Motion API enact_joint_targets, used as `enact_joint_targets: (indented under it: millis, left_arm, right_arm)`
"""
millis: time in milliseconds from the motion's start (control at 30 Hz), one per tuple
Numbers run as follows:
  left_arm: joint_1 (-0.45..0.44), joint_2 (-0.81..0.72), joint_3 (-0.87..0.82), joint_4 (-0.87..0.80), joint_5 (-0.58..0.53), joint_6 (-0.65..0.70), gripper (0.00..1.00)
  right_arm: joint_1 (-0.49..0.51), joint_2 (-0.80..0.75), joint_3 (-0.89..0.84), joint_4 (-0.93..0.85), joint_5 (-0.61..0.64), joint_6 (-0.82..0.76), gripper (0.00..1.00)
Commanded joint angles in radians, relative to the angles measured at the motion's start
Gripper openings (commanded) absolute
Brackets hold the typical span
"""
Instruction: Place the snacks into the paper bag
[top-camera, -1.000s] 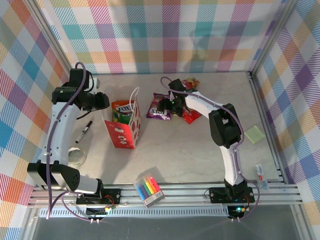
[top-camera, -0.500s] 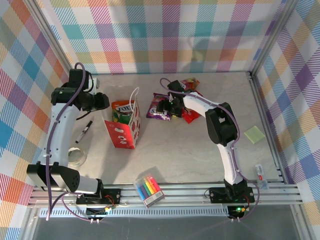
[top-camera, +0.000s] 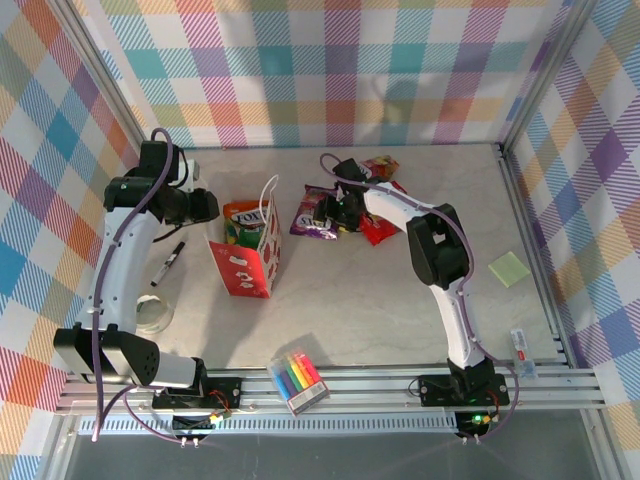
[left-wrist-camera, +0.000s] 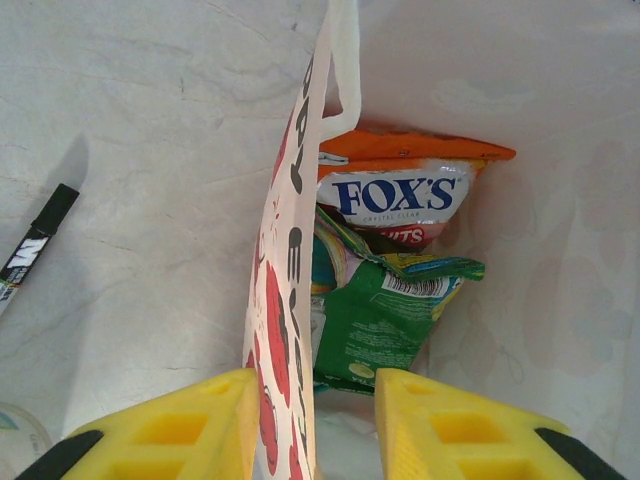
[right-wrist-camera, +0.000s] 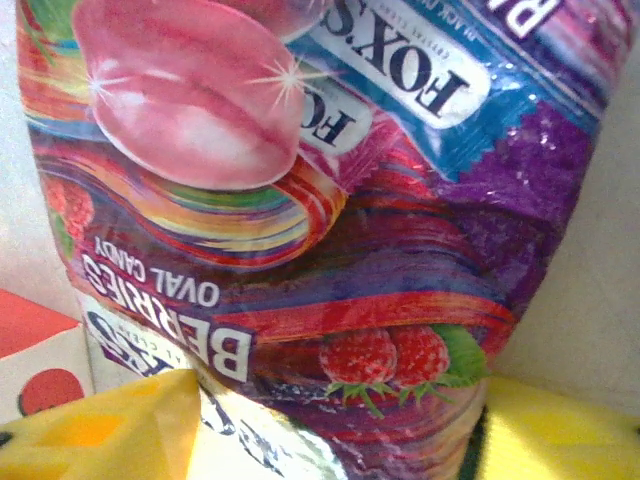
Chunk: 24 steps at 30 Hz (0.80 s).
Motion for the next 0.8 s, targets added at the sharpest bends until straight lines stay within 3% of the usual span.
enact_joint_targets:
  millis: [0, 167, 500, 767]
  left_arm:
    - [0.007, -0.019, -0.015, -0.022, -0.010, 0.019, 0.36]
    - [0.008, -0.026, -0.015, -0.021, -0.009, 0.016, 0.36]
    - [0.008, -0.037, -0.010, -0.021, 0.002, 0.007, 0.36]
    - [0.007, -0.050, 0.005, -0.013, 0.044, -0.003, 0.36]
  right_arm:
    - [0.010, 0.028, 0.034, -0.026, 0.011, -0.002, 0.52]
    - [0.010, 0.015, 0.033, -0.066, 0.050, -0.031, 0.30]
    - [0.014, -0.066, 0.019, -0.114, 0.086, -0.101, 0.00]
    - [0.032, -0.202, -0.036, -0.123, 0.147, -0.170, 0.00]
